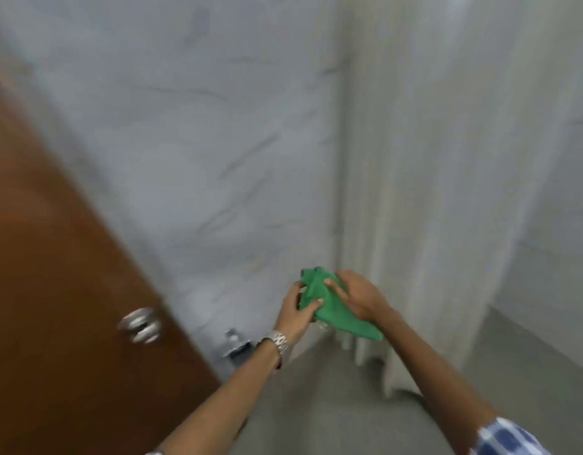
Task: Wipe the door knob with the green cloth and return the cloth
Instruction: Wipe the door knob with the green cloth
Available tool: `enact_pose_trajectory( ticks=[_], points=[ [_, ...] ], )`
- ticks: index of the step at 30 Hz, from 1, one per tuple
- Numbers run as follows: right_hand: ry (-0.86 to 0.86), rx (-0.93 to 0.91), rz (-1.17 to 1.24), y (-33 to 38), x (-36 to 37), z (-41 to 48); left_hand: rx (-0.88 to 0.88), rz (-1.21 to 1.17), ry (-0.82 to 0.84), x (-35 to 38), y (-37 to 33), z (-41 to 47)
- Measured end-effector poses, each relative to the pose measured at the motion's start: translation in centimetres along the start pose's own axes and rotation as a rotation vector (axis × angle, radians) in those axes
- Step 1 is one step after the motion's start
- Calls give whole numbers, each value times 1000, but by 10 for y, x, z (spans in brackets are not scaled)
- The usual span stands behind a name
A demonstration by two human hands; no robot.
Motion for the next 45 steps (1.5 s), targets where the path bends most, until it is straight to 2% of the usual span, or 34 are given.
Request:
enact_pose_trajectory(
  ticks=[3, 6, 10, 12, 15, 18, 20, 21, 23, 26, 30, 33, 36, 43, 45],
  points=[
    [114, -231, 72, 106, 51, 46, 14, 68, -250, -105, -4, -12],
    [176, -416, 96, 185, 95, 58, 14, 226, -440, -178, -9, -34],
    [212, -531, 123, 251, 133, 54, -26, 522, -551, -246, -24, -57],
    [212, -558, 141, 273, 147, 50, -31, 802, -539, -272, -33, -64],
    [244, -590, 151, 298, 174, 39, -37, 1383, -468, -309, -52, -73],
    [277, -570, 12, 307, 212, 25, 265, 1949, -510, -353, -106, -81],
    [230, -529, -69, 308, 229, 22, 542, 2180, -601, -389, -155, -89],
    [195, -506, -70, 308, 232, 23, 624, 2248, -628, -407, -177, -92],
    [135, -503, -52, 310, 235, 23, 666, 2329, -603, -434, -207, -91],
    [105, -536, 0, 311, 243, 15, 704, 2414, -573, -446, -211, -88],
    [91, -563, -53, 302, 259, 7, 795, 2372, -604, -449, -207, -86],
    [143, -577, -15, 306, 254, 23, 827, 2365, -604, -453, -205, -86],
    [298, -584, 34, 311, 249, 37, 845, 2363, -597, -452, -203, -84],
    [253, -779, -216, 296, 246, 23, 848, 2390, -608, -449, -206, -87],
    [220, -772, -215, 299, 241, 29, 848, 2394, -609, -449, -206, -88]
  ],
)
Point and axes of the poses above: each hand's wrist, its own z-axis towards the middle knuckle, its own x-axis out of the palm, y = z × x, the point moved 6 cm from there along z, towards the middle knuckle, and after that the axes turned 5 degrees about x, right-handed, at the moved point
